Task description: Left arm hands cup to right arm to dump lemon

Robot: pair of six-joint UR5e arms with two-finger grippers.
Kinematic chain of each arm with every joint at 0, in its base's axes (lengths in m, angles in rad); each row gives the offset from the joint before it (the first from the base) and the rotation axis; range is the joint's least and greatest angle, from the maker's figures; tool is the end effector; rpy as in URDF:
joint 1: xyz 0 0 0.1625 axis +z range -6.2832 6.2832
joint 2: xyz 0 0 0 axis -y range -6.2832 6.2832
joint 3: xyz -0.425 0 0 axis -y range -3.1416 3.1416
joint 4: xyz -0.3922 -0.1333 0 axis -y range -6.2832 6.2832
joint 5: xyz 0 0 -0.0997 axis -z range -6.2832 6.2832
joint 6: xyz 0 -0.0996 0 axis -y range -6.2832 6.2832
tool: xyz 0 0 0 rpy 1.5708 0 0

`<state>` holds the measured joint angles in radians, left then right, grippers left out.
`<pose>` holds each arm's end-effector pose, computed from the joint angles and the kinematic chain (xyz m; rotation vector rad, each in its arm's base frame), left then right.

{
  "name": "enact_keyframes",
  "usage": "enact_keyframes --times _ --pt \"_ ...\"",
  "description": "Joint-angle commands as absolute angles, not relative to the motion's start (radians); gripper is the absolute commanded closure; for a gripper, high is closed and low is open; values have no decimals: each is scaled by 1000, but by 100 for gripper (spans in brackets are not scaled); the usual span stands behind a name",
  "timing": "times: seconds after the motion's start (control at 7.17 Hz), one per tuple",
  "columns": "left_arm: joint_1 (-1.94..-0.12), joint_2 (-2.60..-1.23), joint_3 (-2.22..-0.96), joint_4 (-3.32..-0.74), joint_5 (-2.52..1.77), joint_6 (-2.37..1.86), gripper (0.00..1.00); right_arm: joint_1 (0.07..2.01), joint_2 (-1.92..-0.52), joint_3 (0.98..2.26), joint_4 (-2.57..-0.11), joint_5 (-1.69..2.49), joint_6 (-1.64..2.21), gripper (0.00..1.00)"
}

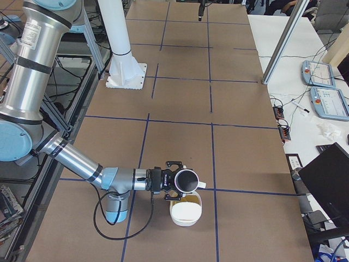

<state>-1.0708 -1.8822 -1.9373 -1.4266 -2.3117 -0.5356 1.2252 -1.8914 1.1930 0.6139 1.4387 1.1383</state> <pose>0.2100 -0.5222 0.3336 0.0843 0.8795 0.1644 0.0452 -0.3067 0.7270 1.2002 -0.9510 0.7349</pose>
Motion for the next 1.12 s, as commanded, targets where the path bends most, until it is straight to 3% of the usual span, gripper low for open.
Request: enact_keyframes --times 0.0,0.28,0.7,0.98 --pt "-1072 -1882 -1936 -1427 -2310 -535 0 1223 -1884 1302 508 1451 1108 100" --pt "-1071 -1884 -1936 -1427 -2310 -535 0 1221 -1870 1467 312 1488 1078 100" --pt "-1069 -1884 -1937 -1427 -2309 -537 0 1099 -1706 1488 111 1489 993 100" --pt "-1069 -1885 -1939 -1427 -2310 -537 0 990 -1668 1486 42 1491 838 99"
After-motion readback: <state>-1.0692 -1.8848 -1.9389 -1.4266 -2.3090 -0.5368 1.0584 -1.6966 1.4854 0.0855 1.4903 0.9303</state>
